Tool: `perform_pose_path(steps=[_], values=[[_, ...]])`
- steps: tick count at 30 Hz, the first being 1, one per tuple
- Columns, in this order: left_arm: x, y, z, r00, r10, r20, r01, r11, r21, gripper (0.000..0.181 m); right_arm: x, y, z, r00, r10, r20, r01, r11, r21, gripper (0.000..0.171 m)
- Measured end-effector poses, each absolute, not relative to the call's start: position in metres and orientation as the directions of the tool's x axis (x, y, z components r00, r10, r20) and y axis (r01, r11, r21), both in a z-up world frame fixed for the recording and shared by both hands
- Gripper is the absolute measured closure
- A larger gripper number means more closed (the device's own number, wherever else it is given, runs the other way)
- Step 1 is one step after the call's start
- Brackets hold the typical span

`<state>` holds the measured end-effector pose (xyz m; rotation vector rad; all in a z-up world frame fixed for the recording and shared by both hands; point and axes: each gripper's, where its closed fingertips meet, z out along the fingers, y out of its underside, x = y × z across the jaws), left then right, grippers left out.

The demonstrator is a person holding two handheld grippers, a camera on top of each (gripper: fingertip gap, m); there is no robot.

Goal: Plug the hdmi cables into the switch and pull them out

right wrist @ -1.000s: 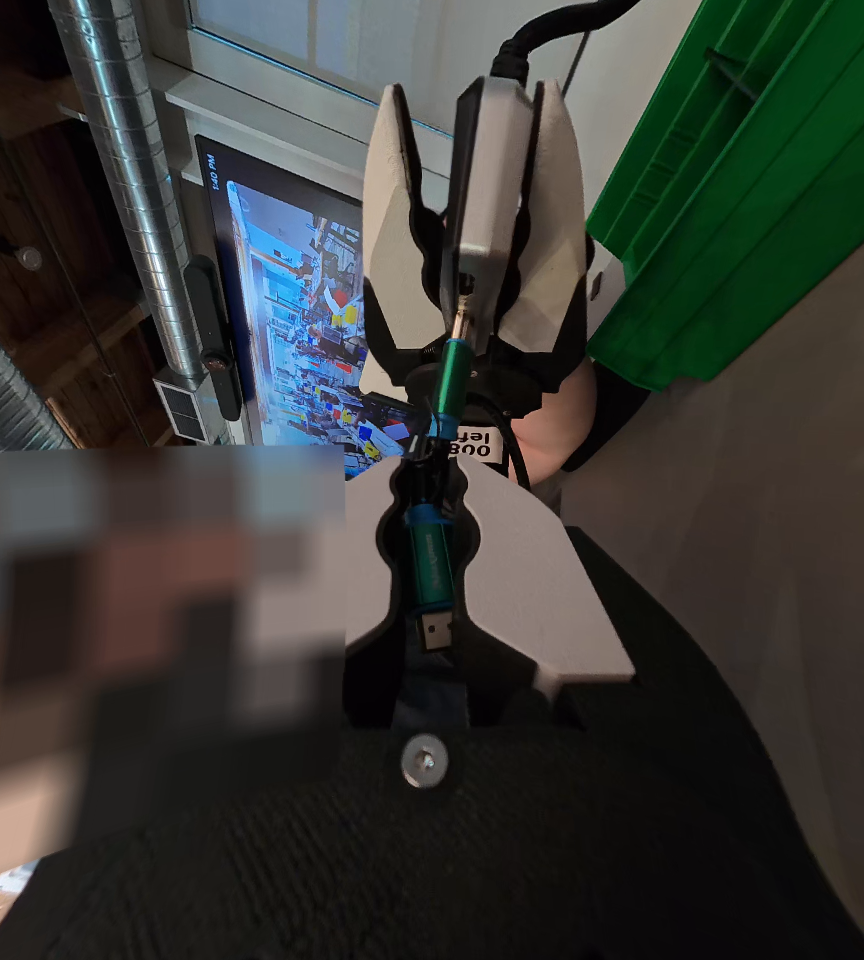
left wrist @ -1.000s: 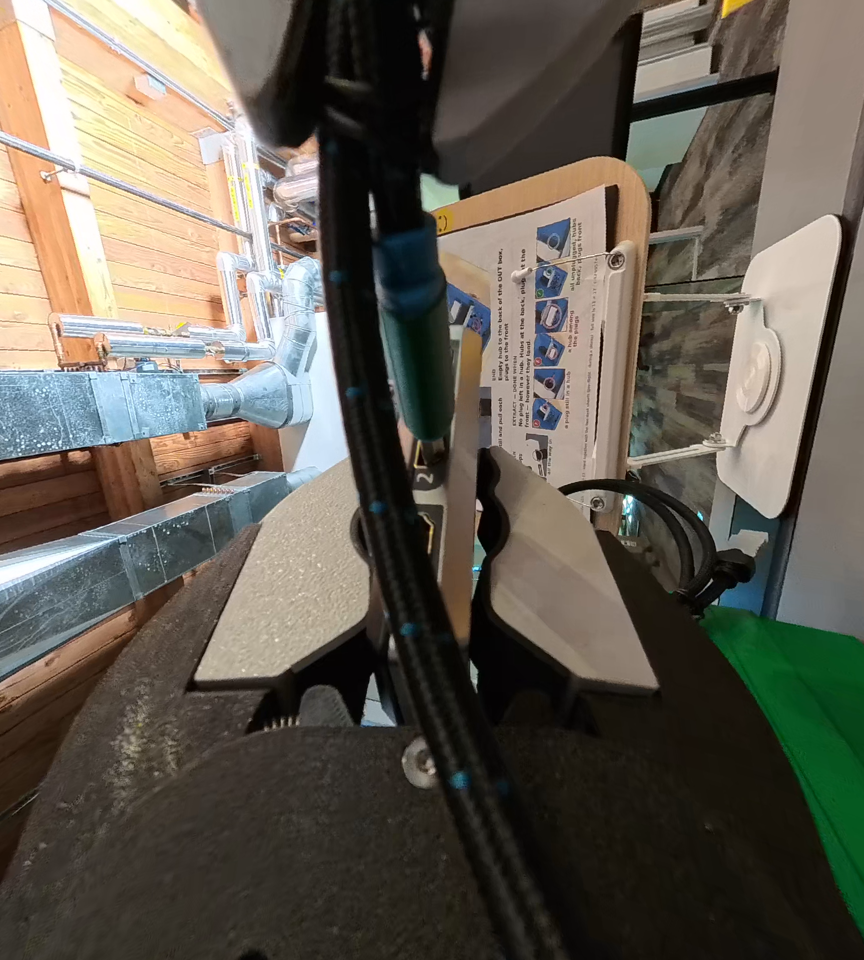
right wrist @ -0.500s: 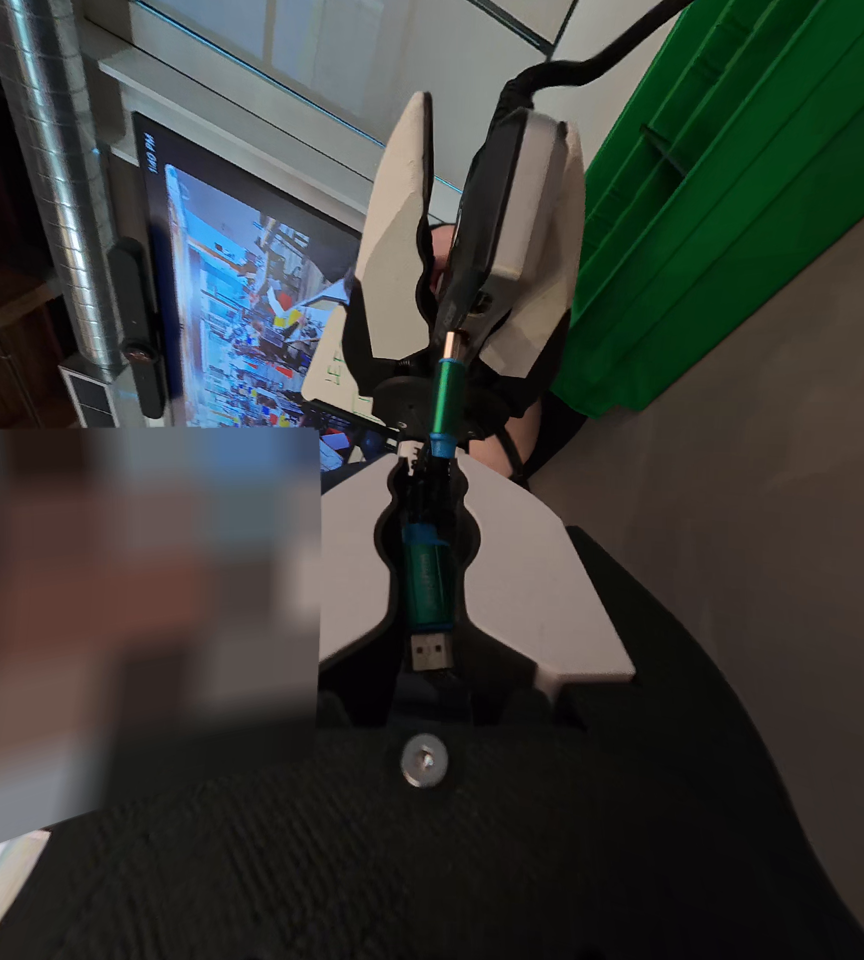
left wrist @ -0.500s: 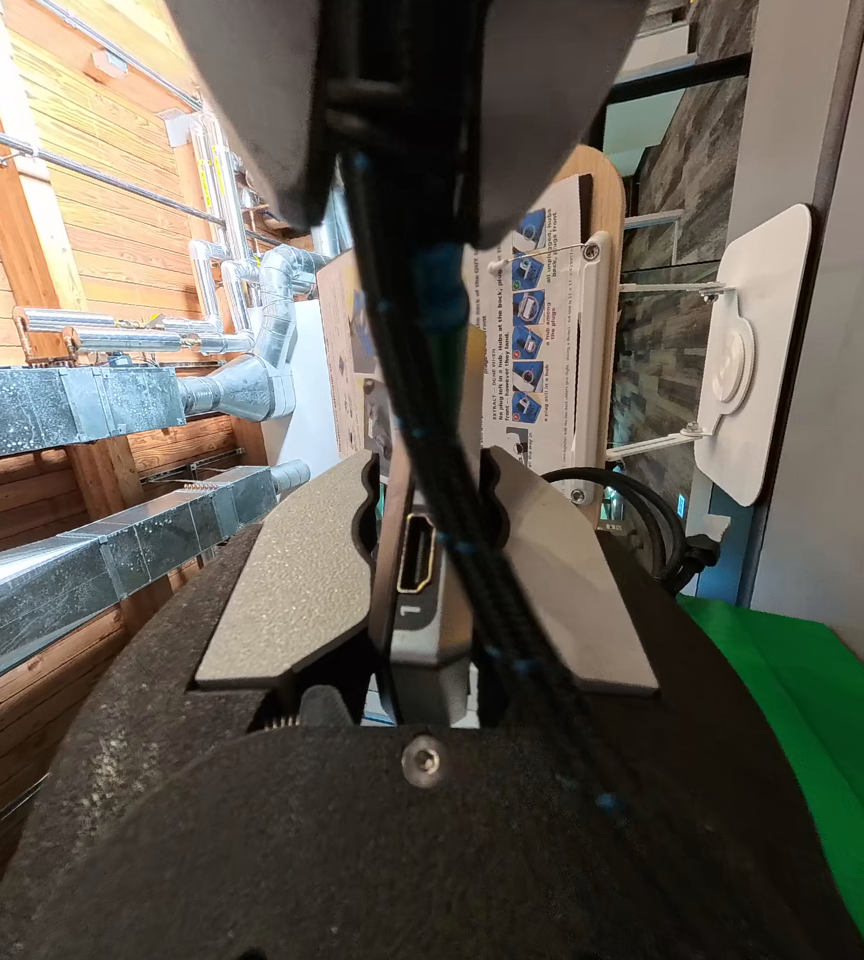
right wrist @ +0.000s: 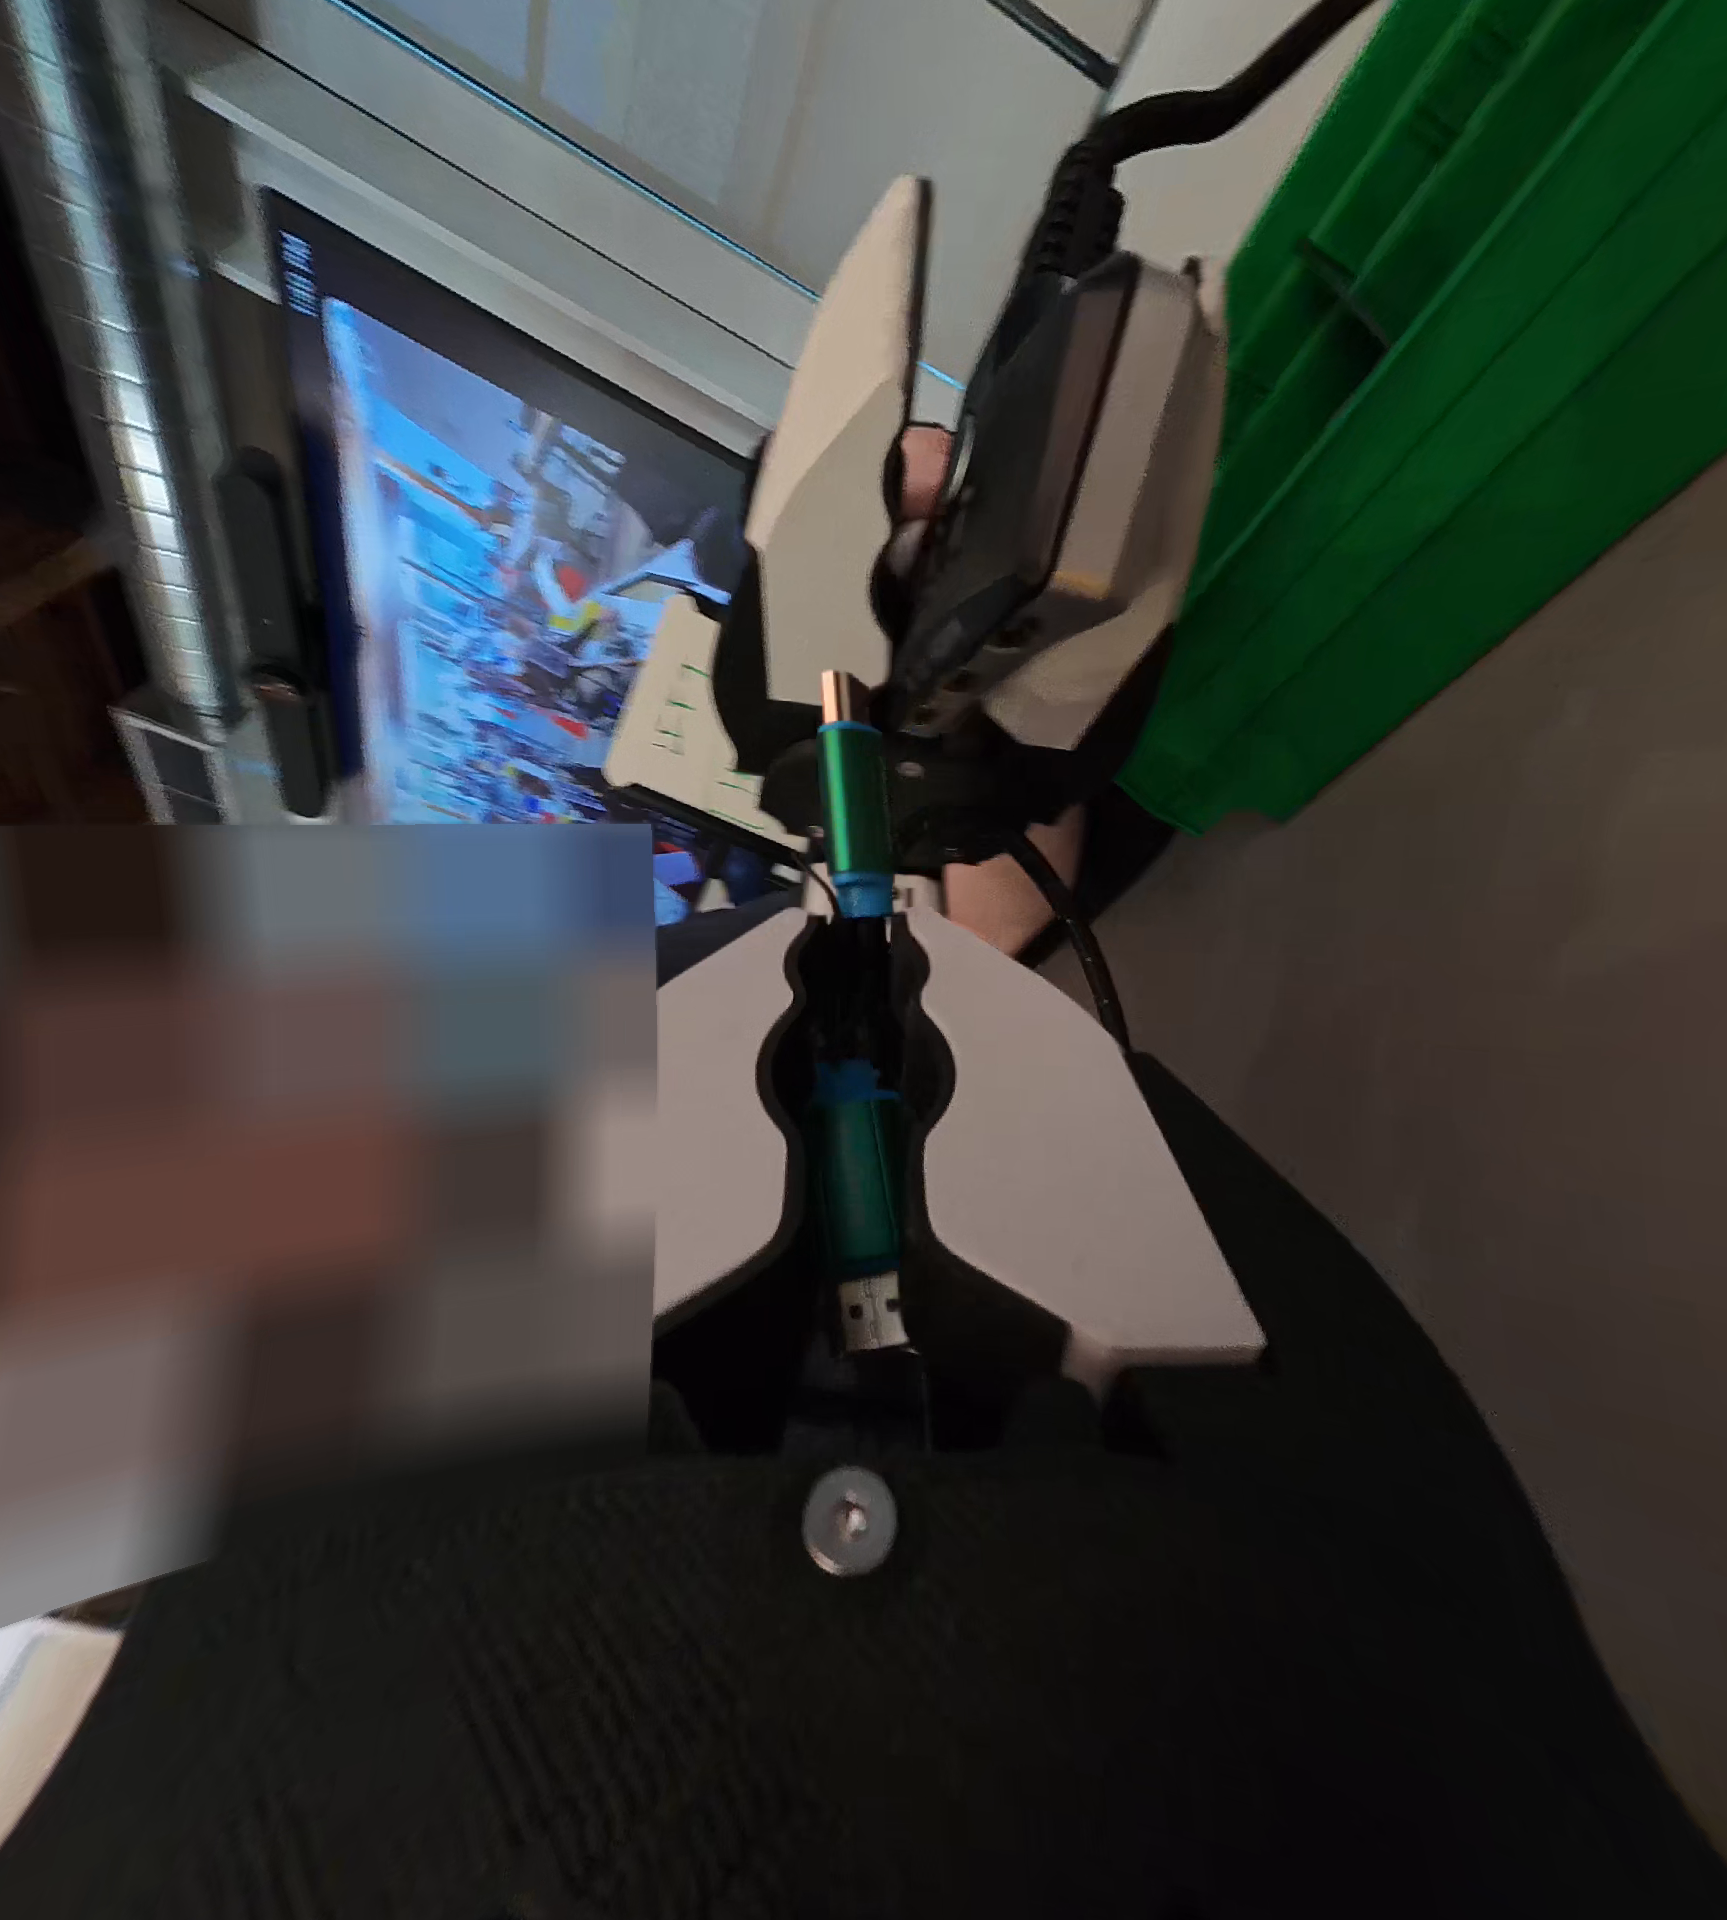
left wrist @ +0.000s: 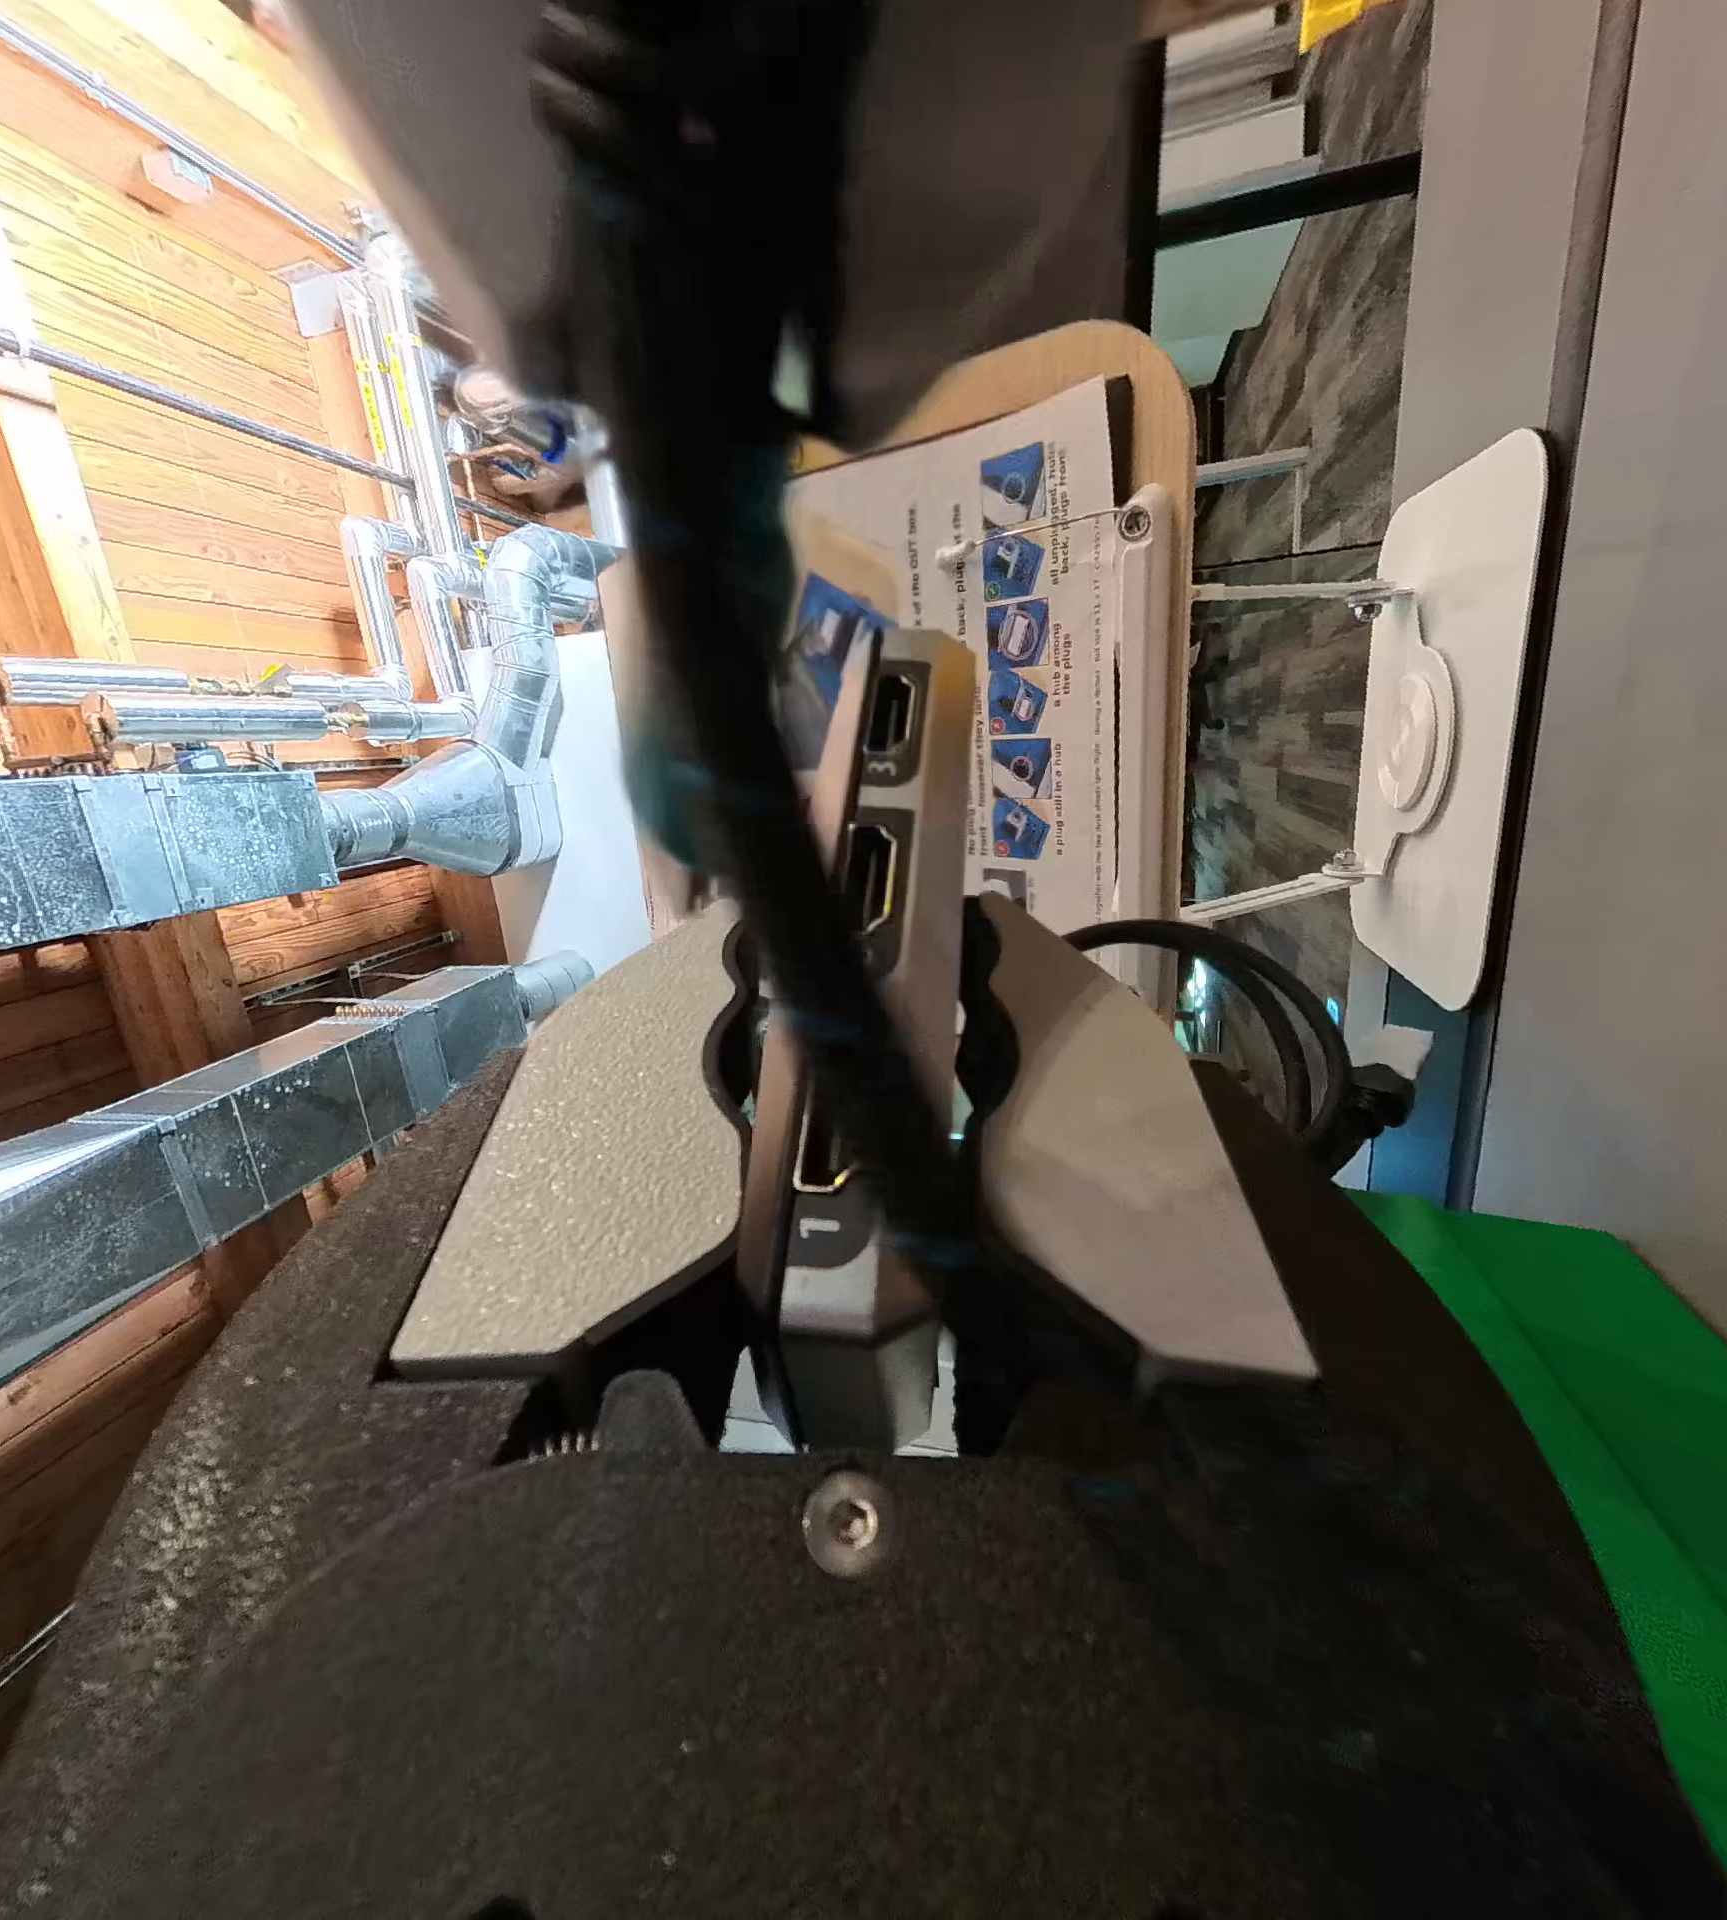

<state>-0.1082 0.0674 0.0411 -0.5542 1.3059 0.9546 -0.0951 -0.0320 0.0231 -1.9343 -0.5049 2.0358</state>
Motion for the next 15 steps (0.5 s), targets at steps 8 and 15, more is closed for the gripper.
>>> perform_pose_path(steps=[8,15], values=[[-0.116,0.071,0.053,0.072,0.225,-0.972,-0.839,0.54,0.063,0.145,-0.083,-0.024,-0.017,0.166,0.392,-0.905,0.084,-0.92,-0.383,0.159],[-0.125,0.07,0.071,0.226,0.12,-0.967,-0.798,0.592,-0.113,0.145,-0.101,-0.026,-0.057,0.336,0.353,-0.873,0.188,-0.934,-0.305,0.158]])
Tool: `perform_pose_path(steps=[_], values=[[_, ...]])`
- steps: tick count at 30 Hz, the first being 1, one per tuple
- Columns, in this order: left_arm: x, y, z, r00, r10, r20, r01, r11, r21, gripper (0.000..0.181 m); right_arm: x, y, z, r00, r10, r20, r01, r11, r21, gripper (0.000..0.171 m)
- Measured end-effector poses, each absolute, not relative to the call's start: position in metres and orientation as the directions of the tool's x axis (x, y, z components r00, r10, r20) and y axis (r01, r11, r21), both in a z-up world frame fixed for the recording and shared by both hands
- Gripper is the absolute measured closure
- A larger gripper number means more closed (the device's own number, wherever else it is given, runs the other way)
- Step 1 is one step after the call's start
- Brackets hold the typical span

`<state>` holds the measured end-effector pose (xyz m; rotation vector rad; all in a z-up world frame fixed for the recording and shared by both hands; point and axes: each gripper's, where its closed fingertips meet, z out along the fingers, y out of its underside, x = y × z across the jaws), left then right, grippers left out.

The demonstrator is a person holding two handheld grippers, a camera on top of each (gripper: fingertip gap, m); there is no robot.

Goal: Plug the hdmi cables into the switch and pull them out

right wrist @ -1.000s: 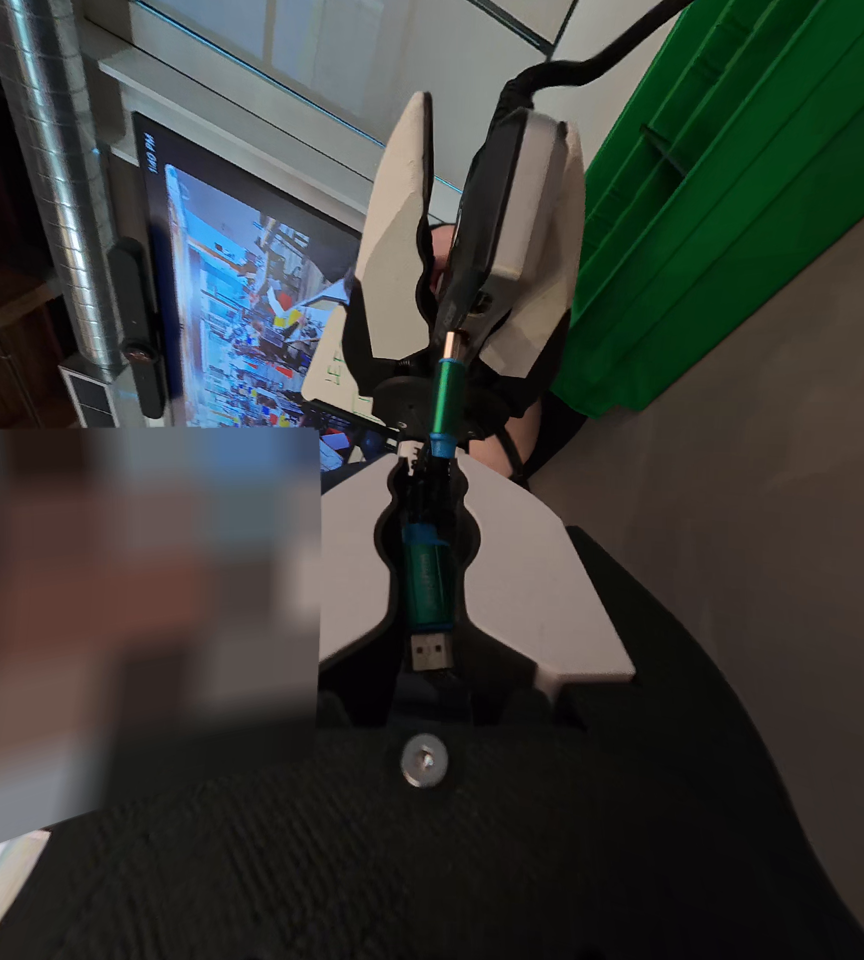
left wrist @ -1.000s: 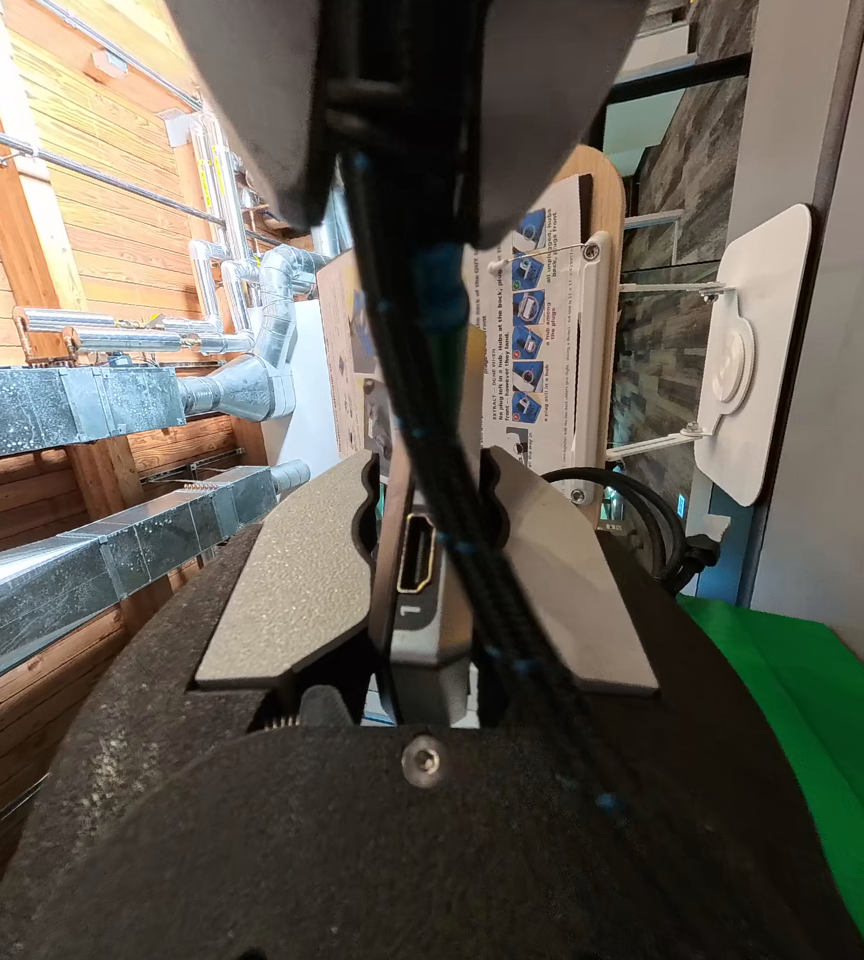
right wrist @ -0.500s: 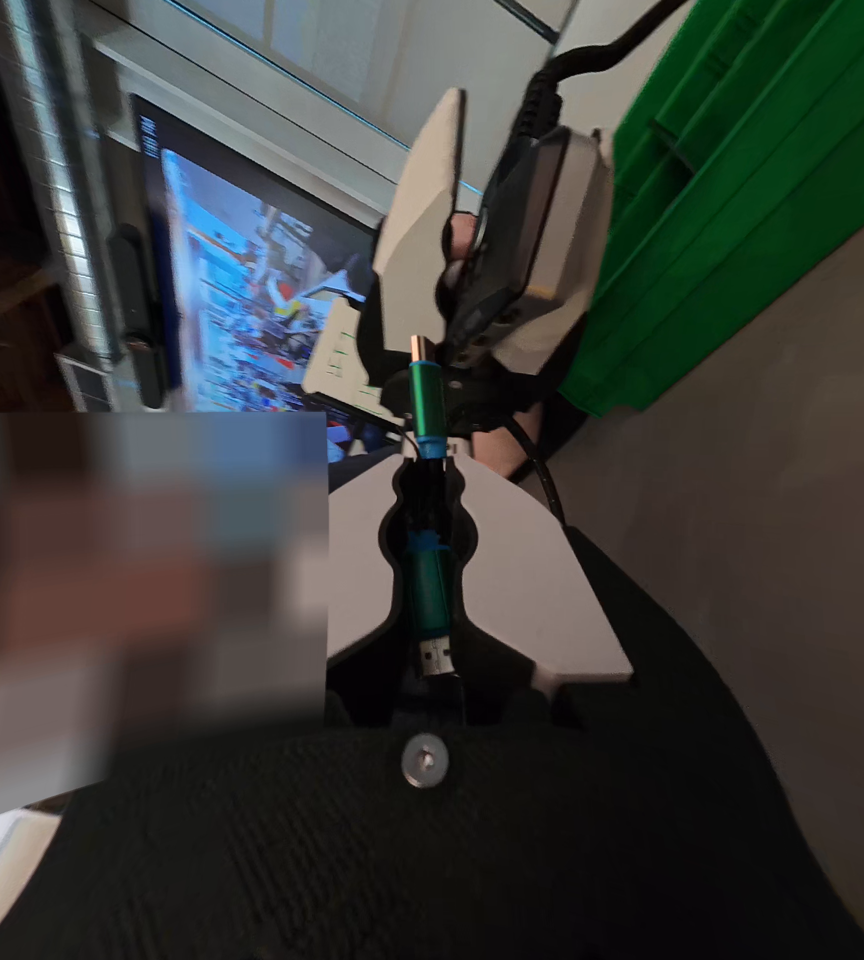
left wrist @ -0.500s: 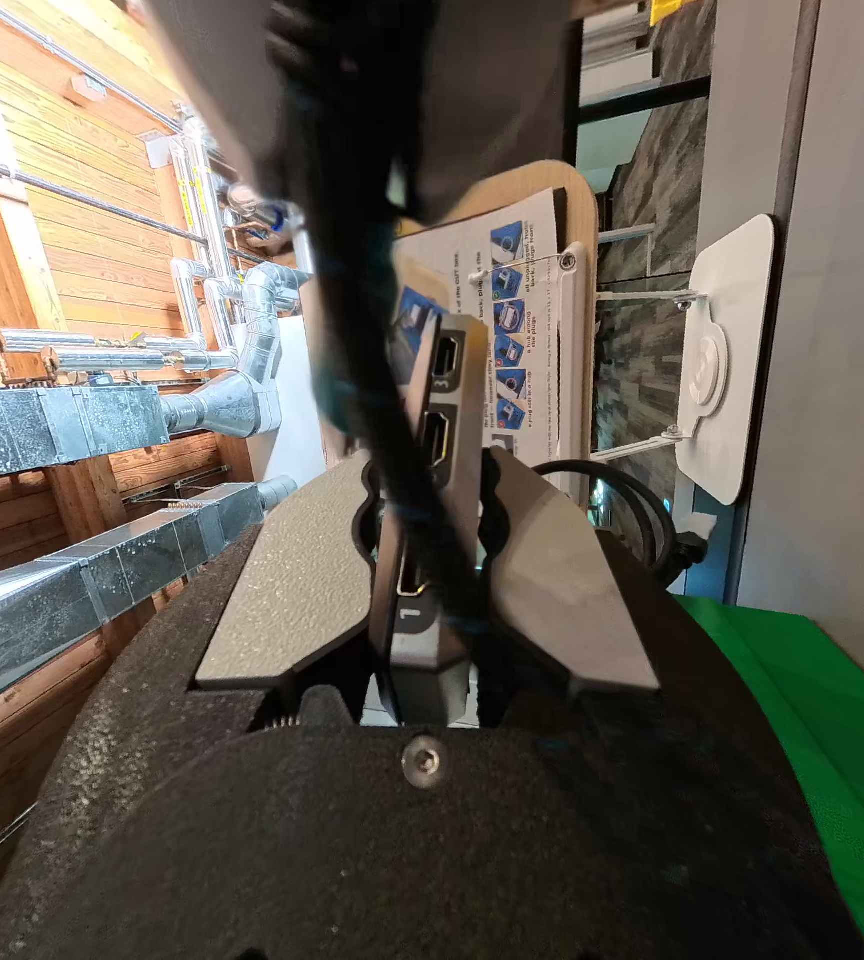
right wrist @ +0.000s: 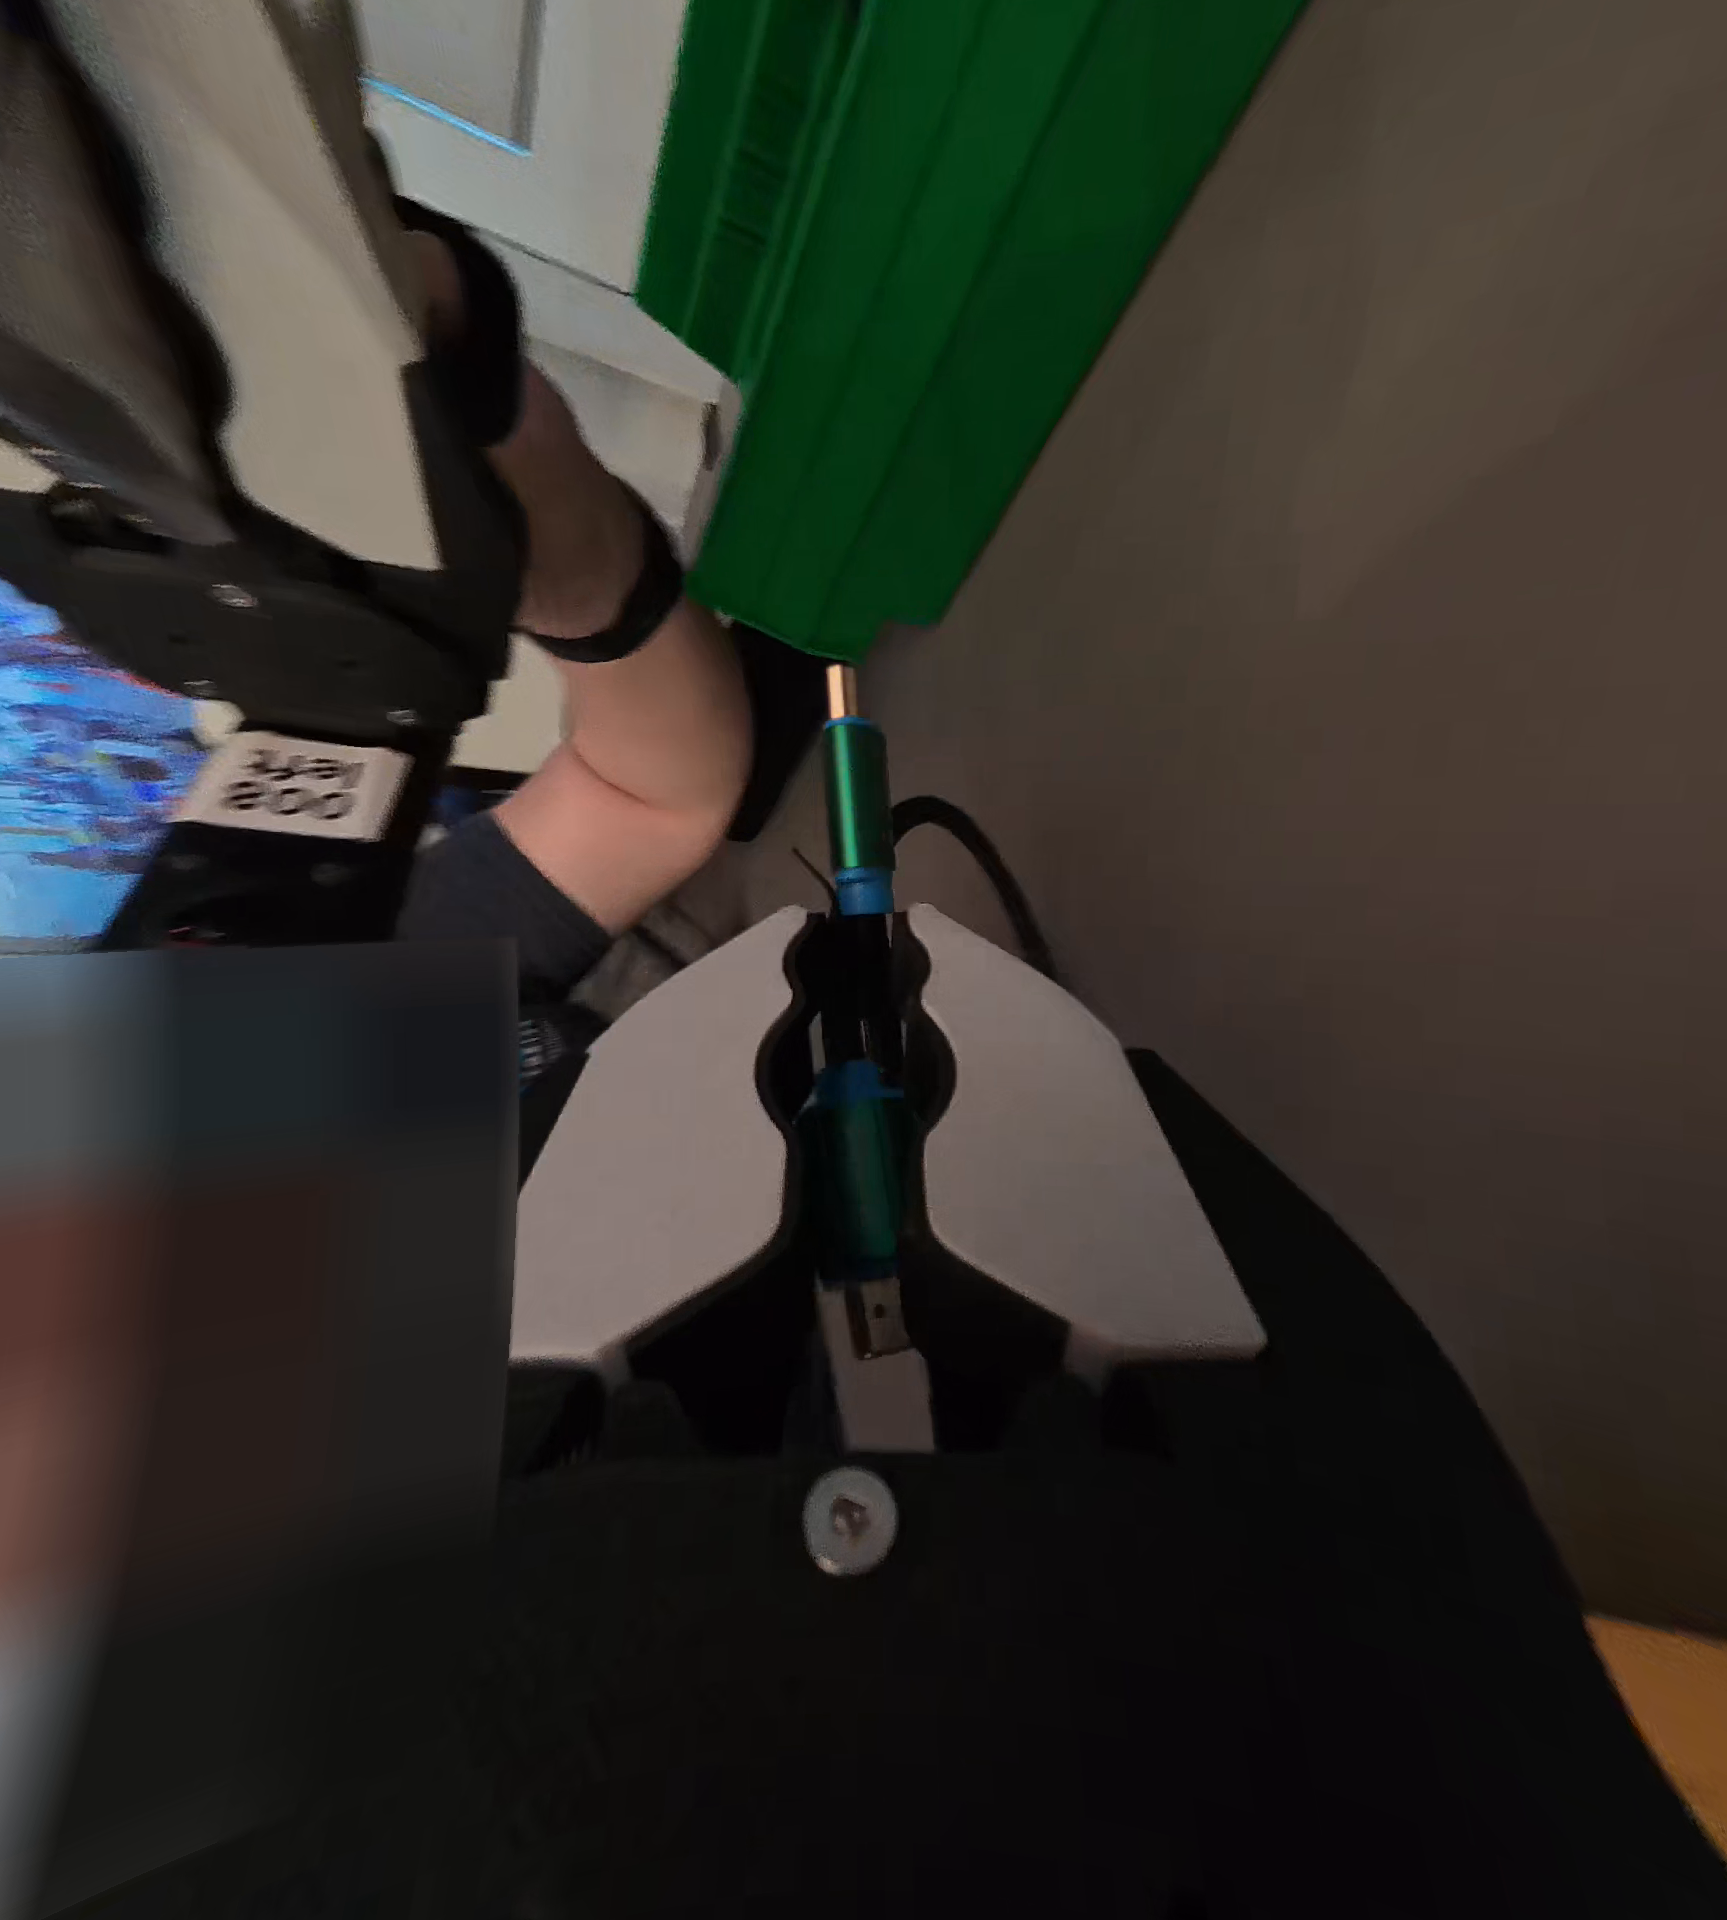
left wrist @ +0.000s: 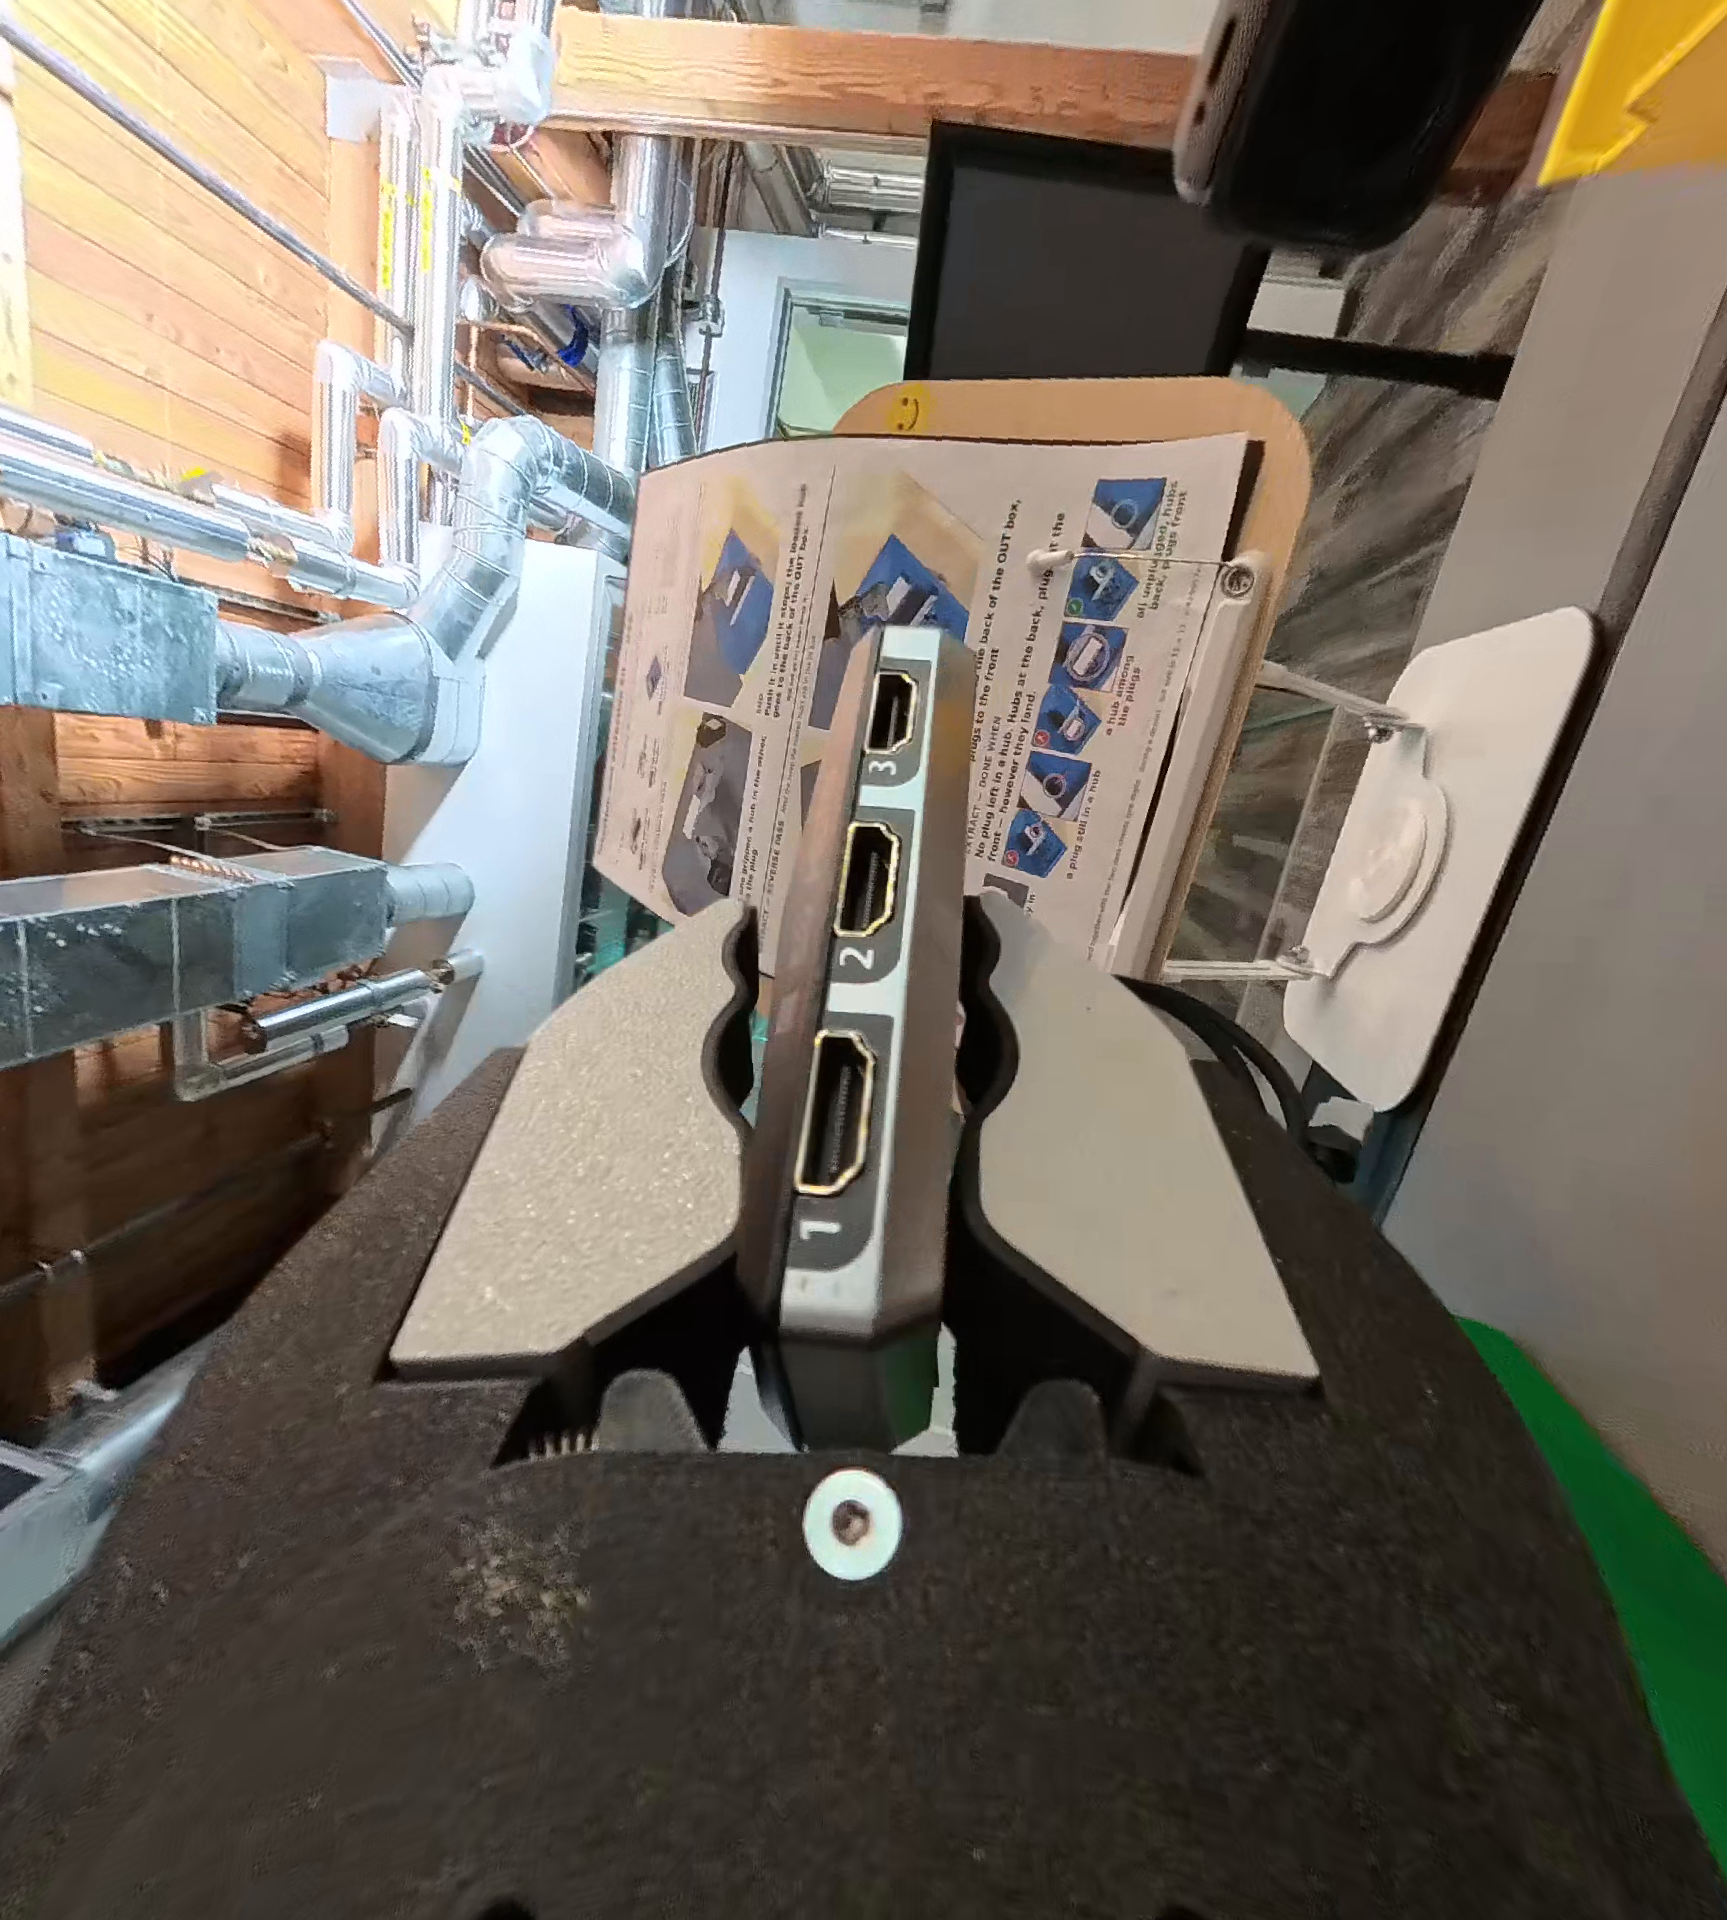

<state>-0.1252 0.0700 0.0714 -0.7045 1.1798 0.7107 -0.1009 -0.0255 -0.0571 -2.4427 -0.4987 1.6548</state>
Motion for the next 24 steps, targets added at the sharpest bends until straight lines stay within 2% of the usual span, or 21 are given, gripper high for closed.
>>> perform_pose_path(steps=[3,4,8,12,16,19,22,24], values=[[-0.126,0.069,0.075,0.245,0.099,-0.964,-0.789,0.599,-0.139,0.145,-0.085,-0.017,-0.088,0.61,0.445,-0.656,0.286,-0.895,-0.342,0.157],[-0.126,0.069,0.075,0.249,0.089,-0.964,-0.785,0.601,-0.147,0.145,-0.084,-0.017,-0.094,0.648,0.473,-0.597,0.324,-0.881,-0.346,0.158],[-0.127,0.068,0.078,0.264,0.062,-0.963,-0.774,0.609,-0.173,0.144,-0.097,-0.027,-0.102,0.666,0.504,-0.55,0.404,-0.863,-0.303,0.158],[-0.128,0.065,0.082,0.293,0.042,-0.955,-0.754,0.624,-0.203,0.144,-0.086,-0.02,-0.121,0.782,0.511,-0.358,0.434,-0.858,-0.276,0.163],[-0.125,0.061,0.082,0.289,0.054,-0.956,-0.748,0.636,-0.19,0.144,-0.081,-0.02,-0.128,0.798,0.558,-0.225,0.502,-0.824,-0.262,0.168],[-0.125,0.06,0.083,0.285,0.06,-0.956,-0.748,0.637,-0.183,0.144,-0.08,-0.02,-0.128,0.795,0.569,-0.21,0.516,-0.816,-0.26,0.166],[-0.128,0.059,0.088,0.307,0.064,-0.949,-0.743,0.639,-0.197,0.144,-0.085,-0.008,-0.109,0.797,0.56,-0.227,0.455,-0.804,-0.383,0.164],[-0.131,0.058,0.092,0.327,0.052,-0.943,-0.734,0.643,-0.219,0.144,-0.097,-0.001,-0.082,0.758,0.602,-0.249,0.406,-0.735,-0.543,0.165]])
